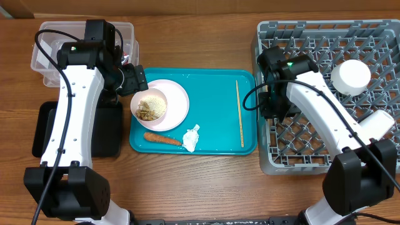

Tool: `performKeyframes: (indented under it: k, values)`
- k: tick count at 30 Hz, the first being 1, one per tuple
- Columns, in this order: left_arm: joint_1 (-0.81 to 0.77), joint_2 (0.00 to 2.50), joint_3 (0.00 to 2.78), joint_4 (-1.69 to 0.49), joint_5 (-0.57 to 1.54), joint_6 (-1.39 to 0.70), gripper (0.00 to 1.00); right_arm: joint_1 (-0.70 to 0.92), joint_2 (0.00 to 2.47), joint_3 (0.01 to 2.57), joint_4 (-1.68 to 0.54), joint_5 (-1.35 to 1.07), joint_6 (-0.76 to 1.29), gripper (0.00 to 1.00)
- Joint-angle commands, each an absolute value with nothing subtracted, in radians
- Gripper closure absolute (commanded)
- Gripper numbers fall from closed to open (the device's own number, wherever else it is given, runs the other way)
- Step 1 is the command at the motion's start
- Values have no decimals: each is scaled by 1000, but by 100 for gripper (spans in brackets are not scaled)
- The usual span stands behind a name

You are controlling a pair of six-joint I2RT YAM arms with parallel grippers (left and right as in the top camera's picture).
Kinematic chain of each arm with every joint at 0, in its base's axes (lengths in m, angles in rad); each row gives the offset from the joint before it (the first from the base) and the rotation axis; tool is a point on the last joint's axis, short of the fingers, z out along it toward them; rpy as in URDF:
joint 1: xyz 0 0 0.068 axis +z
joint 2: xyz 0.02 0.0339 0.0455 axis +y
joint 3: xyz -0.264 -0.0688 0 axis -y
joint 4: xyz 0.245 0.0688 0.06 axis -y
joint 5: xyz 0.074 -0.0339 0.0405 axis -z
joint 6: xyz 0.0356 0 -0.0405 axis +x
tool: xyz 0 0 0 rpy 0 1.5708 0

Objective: Sort waste into correct bins and load items into the dishwasher
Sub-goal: 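Grasp one chopstick with the right gripper and carry it into the rack, then reach the right gripper back to the second chopstick and grasp it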

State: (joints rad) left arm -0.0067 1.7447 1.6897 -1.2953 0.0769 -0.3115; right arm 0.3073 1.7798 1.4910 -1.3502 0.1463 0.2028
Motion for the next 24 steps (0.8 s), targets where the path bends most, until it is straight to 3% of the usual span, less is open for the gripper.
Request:
performKeyframes:
  k: [1,10,17,24]
  values:
    - [-14,1732,1704,-1297,71,-311,7,306,1751,1613,-1349,157,201,62]
    - [-14,1732,1704,-1297,71,-315,7,384,1761,1721,-1244,4,156,57]
    - [-14,1732,1704,-1298,71,-315,7,437,1898,1700,-1242,31,203,49]
    - [-14,1732,1704,-1297,71,-315,7,435,2041,1652,-1223,32,263,49]
